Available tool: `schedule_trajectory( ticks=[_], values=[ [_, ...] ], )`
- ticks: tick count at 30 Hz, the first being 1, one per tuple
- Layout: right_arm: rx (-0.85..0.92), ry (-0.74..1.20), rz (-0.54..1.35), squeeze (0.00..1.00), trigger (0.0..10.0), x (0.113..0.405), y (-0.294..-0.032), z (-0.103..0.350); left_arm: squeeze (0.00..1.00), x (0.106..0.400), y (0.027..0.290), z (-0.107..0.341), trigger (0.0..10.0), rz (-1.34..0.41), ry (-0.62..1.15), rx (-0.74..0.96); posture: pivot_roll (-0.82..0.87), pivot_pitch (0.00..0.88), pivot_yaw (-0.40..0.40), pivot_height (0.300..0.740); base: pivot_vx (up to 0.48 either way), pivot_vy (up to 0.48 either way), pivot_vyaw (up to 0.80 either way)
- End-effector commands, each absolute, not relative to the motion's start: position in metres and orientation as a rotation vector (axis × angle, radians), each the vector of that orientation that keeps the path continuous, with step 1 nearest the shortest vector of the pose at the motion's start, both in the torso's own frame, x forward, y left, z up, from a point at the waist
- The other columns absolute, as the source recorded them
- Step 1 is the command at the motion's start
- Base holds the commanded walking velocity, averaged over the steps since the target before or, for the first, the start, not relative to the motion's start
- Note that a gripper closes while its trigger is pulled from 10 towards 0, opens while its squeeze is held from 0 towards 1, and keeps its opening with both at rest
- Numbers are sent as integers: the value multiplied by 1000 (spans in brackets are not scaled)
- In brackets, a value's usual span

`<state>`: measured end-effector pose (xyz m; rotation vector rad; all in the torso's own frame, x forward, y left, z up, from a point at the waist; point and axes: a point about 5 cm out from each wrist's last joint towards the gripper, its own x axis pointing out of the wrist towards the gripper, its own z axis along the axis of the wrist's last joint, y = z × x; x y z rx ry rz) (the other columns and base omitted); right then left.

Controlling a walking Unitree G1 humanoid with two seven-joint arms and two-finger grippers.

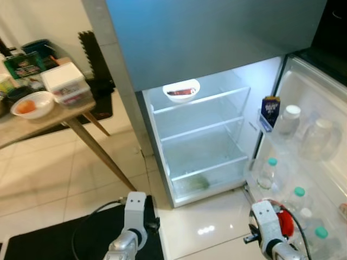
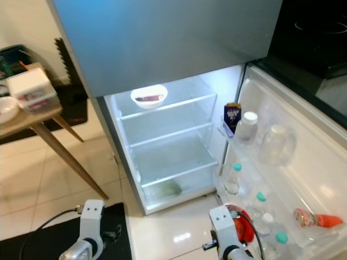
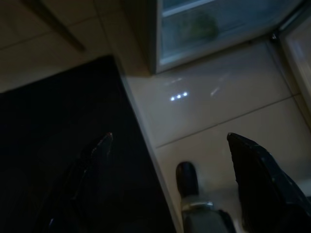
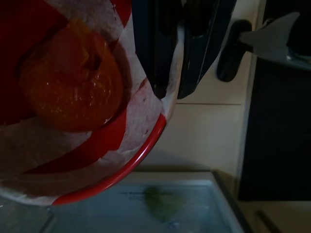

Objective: Restocking fridge

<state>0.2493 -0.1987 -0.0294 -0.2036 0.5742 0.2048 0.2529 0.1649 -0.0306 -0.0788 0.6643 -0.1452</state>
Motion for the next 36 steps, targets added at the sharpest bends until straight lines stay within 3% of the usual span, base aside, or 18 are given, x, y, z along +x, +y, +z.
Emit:
schedule_trajectory(
  ticks=[1,18,36],
  values=[
    [-197,562,197,0,10000,250,-200,-28,0,248,166,-35,10000,-144,685,-80,-87,107,93,740,-255,0,0],
    [-199,561,205,0,10000,249,-198,-28,0,247,169,-36,10000,-136,692,-77,-84,107,92,740,-257,0,0],
    [-200,555,206,0,10000,252,-198,-26,0,251,171,-35,10000,-113,689,-58,-82,109,96,740,0,0,0]
  ],
)
